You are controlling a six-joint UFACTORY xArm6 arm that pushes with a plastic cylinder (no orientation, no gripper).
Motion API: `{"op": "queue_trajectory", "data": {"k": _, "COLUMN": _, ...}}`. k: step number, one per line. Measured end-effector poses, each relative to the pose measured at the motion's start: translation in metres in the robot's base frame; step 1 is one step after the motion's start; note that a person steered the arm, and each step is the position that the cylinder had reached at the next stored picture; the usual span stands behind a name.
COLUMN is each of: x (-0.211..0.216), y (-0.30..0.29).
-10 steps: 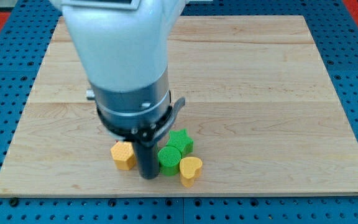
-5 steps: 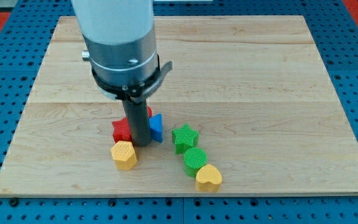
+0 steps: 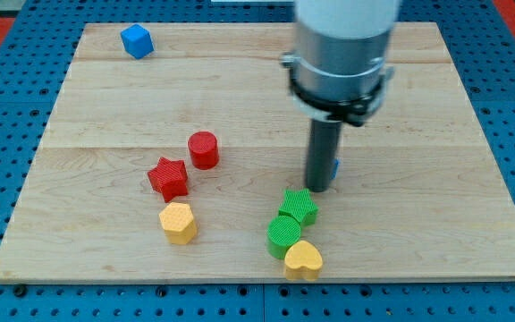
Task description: Place the blue triangle to the top right of the red circle
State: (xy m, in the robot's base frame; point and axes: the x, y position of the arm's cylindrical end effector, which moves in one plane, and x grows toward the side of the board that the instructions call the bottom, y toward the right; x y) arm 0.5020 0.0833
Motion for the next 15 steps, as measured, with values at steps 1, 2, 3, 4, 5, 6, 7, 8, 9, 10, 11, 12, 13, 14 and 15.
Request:
{"op": "queue_trajectory", "data": {"k": 1, "x": -0.022, "y": 0.021}}
{"op": "queue_trajectory", "data": {"k": 2, "x": -0.043, "y": -0.025}}
{"op": "queue_trajectory", "data": {"k": 3, "x": -0.054, "y": -0.049}}
{"op": "queue_trajectory", "data": {"k": 4, "x": -0.091, "y": -0.062}}
{"op": "queue_trajectory", "data": {"k": 5, "x": -0.119, "y": -0.073}}
{"op": "queue_trajectory", "data": {"k": 6, "x": -0.118, "y": -0.057}}
{"op": "queue_trajectory", "data": {"k": 7, "x": -0.117, "y": -0.028}}
{"op": "queue_trajectory", "data": {"k": 8, "x": -0.125, "y": -0.019}}
{"op": "queue_trajectory", "data": {"k": 9, "x": -0.148, "y": -0.036}}
{"op": "queue_trajectory", "data": {"k": 10, "x": -0.166, "y": -0.079}}
{"op": "queue_trajectory", "data": {"k": 11, "x": -0.170, "y": -0.111}}
{"op": "queue_trajectory", "data": {"k": 12, "x": -0.176, "y": -0.112}}
{"op": "queue_trajectory", "data": {"k": 13, "x": -0.185, "y": -0.112}}
{"op": "queue_trajectory", "data": {"k": 14, "x": -0.191, "y": -0.112}}
{"op": "queue_trajectory", "data": {"k": 15, "x": -0.191, "y": -0.083}}
